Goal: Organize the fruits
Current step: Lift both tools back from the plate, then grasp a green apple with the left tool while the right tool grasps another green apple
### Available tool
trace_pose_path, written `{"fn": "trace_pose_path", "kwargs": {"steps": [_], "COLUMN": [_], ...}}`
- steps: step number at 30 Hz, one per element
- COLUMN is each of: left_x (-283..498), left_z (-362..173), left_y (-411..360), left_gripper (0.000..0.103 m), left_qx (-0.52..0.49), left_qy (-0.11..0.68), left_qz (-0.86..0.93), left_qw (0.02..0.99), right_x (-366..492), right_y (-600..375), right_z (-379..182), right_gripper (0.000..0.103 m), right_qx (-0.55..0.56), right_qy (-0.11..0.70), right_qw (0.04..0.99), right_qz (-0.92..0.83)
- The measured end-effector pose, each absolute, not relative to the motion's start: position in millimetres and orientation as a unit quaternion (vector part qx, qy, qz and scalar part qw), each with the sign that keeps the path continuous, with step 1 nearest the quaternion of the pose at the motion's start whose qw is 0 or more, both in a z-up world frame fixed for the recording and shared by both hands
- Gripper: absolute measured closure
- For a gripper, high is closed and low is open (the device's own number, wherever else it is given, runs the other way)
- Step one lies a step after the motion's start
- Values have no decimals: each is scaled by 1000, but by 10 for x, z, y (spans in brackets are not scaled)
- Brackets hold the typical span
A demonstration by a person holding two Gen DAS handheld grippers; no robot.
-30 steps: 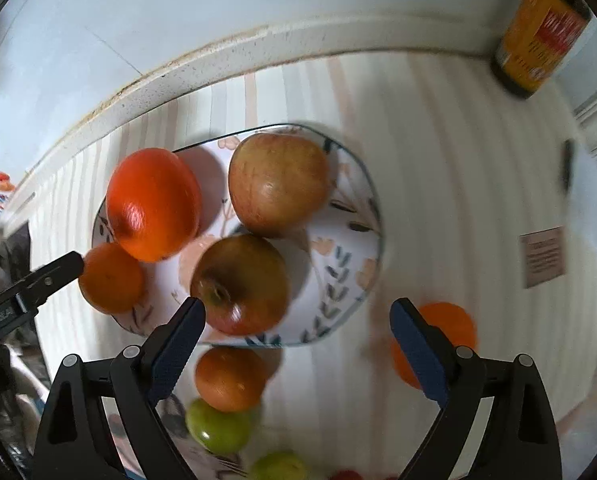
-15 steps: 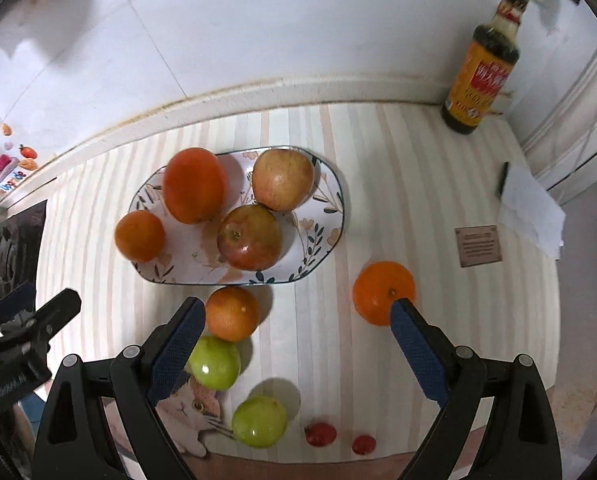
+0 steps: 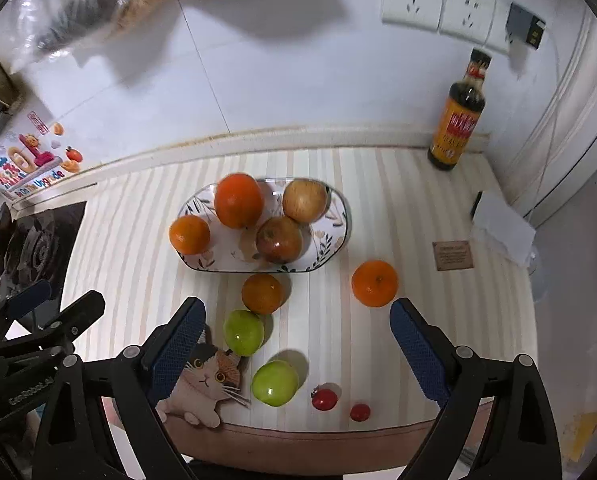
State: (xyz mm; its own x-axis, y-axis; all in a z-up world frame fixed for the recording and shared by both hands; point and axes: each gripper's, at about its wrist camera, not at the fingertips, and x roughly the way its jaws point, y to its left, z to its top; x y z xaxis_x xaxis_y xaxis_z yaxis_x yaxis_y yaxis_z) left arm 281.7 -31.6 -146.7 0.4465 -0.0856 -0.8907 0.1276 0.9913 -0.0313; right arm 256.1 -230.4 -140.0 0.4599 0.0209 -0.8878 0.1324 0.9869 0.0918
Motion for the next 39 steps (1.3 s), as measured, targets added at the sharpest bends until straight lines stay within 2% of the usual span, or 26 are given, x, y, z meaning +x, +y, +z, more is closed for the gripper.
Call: {"fn": "trace_pose_path", "kwargs": {"steps": [8, 14, 17, 21, 27, 29, 31, 33, 34, 39], "left_x": [2682, 2702, 2723, 2749, 2772, 2793, 2840, 2899, 2937, 3209], "left_z": [-1202, -1280, -1477, -1939, -2492, -2623, -2731, -2794, -2819, -3027], "left_y": [-308, -350, -385, -427, -470, -479, -489, -521, -535, -730], "left_gripper": [11, 11, 1, 1, 1, 1, 1, 1, 1, 1], "left_qx": [15, 23, 39, 54, 61, 55, 44, 31, 25, -18], "left_qy": [492, 506, 528, 577, 630, 643, 657, 665, 667, 690], "left_qz": [-60, -64, -60, -56, -39, -35, -31, -33, -35, -64], "left_qw": [869, 860, 846, 813, 774, 763, 752, 746, 743, 721], "right_x": [2332, 2335, 2391, 2447, 2465, 2467, 2496, 2516, 2526, 2552], "right_y": [-2251, -2308, -2364, -2376, -2374, -2362, -2340, -2304, -2293, -2472], "right_z": [-1076, -1184, -1536, -2382, -3383, -3564, -3720, -3770, -3749, -3619], "right_gripper": [7, 7, 7, 7, 8, 16, 33, 42, 45, 45], "right_qx": [81, 117, 149, 200, 276, 291, 303, 286, 271, 262], "right_qy": [490, 502, 541, 626, 688, 694, 697, 697, 693, 678], "right_qw": [868, 857, 828, 753, 669, 657, 649, 656, 667, 686], "right_qz": [-23, -13, 6, 34, 43, 42, 44, 41, 41, 30]}}
